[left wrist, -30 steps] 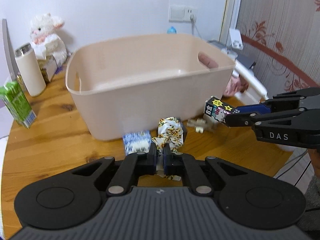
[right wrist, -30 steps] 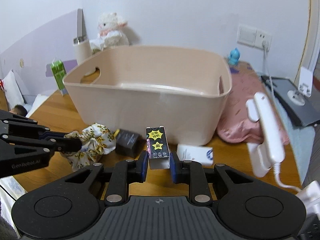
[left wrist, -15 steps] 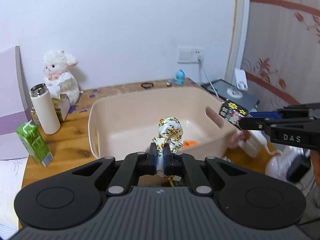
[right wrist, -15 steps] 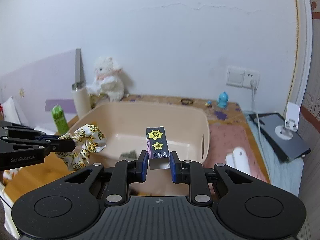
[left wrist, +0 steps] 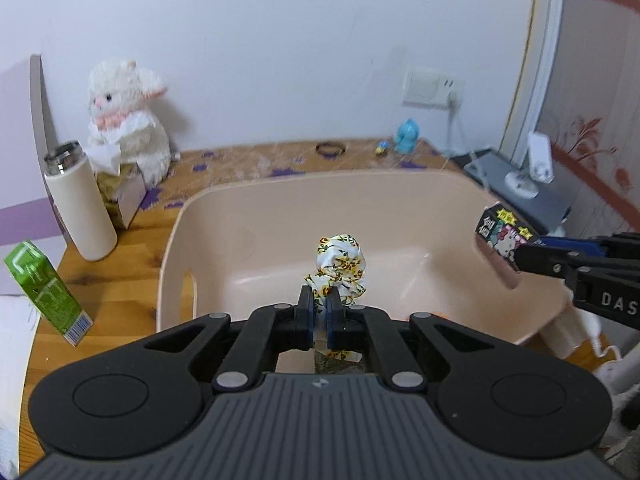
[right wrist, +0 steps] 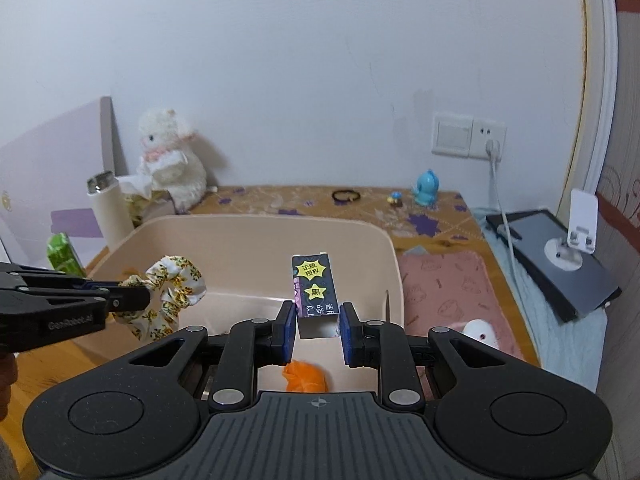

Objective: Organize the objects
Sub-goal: 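Lift both held items and carry them over the beige basket, then open both tools to drop the floral cloth and star box into the basket, then move the left tool to the blue-white box while the right tool approaches the white box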

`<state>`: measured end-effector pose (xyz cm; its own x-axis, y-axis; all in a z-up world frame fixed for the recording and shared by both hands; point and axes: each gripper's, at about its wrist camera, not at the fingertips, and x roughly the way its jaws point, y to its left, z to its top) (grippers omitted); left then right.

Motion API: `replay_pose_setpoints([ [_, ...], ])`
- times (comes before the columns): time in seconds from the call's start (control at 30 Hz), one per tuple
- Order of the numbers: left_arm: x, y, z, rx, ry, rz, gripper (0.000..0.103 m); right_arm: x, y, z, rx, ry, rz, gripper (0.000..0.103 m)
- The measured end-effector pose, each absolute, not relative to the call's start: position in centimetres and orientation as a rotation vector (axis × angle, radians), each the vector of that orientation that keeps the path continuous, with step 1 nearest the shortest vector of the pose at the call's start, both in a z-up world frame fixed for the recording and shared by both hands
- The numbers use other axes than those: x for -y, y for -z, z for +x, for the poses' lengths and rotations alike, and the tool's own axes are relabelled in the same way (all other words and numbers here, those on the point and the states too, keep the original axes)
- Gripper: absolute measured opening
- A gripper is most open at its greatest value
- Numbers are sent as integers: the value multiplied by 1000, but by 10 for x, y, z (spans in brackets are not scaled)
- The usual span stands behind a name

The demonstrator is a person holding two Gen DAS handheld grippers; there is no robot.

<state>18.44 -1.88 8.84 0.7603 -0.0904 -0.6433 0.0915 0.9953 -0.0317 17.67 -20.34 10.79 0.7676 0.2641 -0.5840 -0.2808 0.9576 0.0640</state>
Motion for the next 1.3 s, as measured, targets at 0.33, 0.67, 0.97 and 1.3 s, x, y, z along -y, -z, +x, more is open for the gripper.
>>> replay_pose_setpoints([
  [0.33, 26, -59, 195, -814, 71, 33, 13, 193, -78, 194, -713, -289, -40, 23],
  [0.67, 27, -101, 150, -705, 65, 14, 74, 198, -96, 154, -638, -300, -71, 61],
  [0.97, 24, -101, 110, -691, 93, 10, 79, 213, -96, 121, -656, -289, -61, 69],
  [1.3, 26, -72, 93, -756, 93, 38, 79, 220, -62, 110, -775, -283, -81, 70],
])
